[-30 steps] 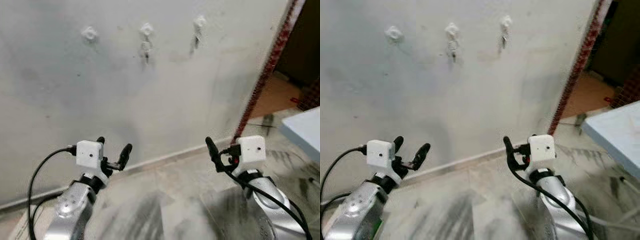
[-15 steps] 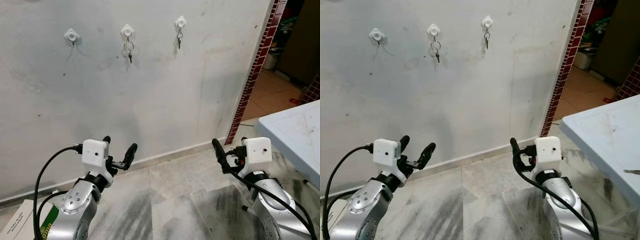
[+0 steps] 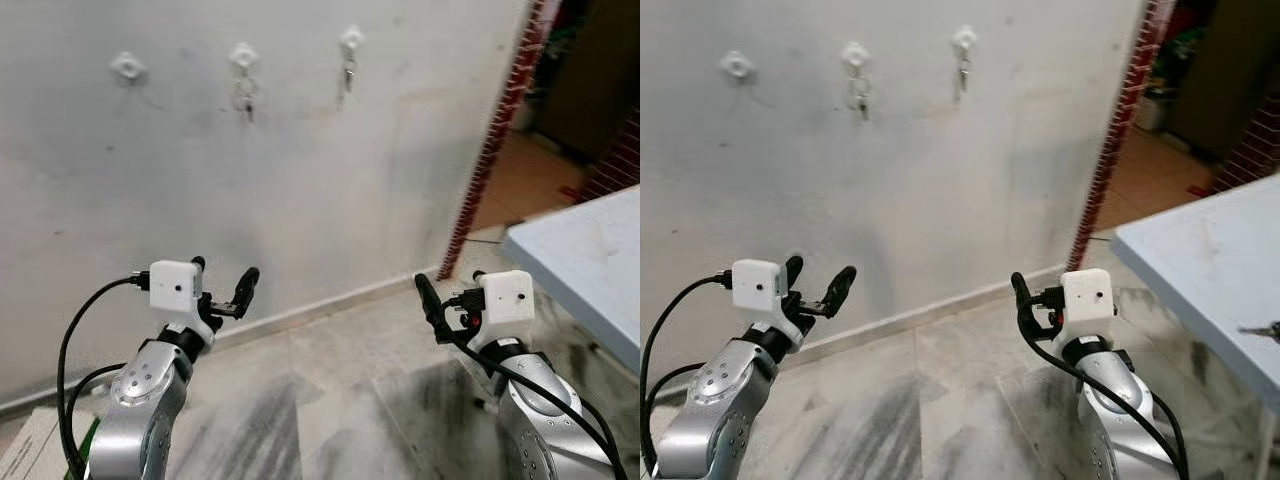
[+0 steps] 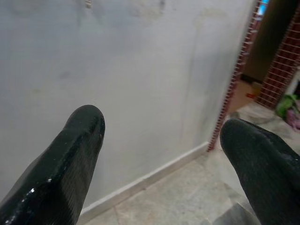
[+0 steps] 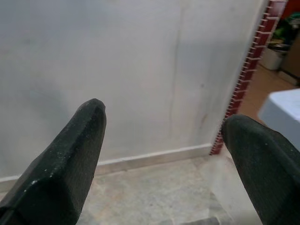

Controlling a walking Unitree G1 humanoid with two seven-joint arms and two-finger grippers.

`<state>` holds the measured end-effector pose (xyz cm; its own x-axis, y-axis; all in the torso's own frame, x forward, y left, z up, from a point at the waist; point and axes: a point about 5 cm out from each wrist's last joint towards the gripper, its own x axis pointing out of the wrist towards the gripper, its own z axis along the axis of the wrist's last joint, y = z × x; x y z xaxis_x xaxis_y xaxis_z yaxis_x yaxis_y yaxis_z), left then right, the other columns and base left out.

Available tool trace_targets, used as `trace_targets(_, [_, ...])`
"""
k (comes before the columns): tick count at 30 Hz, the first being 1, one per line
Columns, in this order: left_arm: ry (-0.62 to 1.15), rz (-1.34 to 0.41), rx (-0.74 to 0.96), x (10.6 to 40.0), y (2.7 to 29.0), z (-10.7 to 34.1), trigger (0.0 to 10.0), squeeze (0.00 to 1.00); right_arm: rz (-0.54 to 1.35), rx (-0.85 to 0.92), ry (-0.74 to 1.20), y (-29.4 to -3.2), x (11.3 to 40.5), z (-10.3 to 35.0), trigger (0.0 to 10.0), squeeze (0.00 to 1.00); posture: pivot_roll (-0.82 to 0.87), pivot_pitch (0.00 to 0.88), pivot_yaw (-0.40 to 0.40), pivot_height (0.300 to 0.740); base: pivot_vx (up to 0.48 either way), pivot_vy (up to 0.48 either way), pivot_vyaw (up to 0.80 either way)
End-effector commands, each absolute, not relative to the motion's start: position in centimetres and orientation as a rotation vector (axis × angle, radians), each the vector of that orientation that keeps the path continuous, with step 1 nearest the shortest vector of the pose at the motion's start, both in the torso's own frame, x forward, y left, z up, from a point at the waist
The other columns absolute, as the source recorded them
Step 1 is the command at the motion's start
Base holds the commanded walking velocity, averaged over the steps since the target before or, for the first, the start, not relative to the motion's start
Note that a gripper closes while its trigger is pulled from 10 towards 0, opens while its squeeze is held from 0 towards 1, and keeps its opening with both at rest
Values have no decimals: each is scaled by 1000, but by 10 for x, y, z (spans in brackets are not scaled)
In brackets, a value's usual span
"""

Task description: Hang keys on a hook

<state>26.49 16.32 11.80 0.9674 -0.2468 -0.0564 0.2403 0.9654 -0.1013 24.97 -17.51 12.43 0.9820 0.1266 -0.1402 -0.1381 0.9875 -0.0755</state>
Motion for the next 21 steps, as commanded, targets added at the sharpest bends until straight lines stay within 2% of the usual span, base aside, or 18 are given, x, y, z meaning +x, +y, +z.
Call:
trace_targets(1, [79,-239,-83,267,167,116,10000,0,126,-86,120,-175,252,129,10000,0,-74,0,49,740,0,0,-775])
trace_targets(21, [82,-230,-96,269,165,115,10000,0,131,-87,127,-173,252,128,10000,0,-70,0,46,740,0,0,-777])
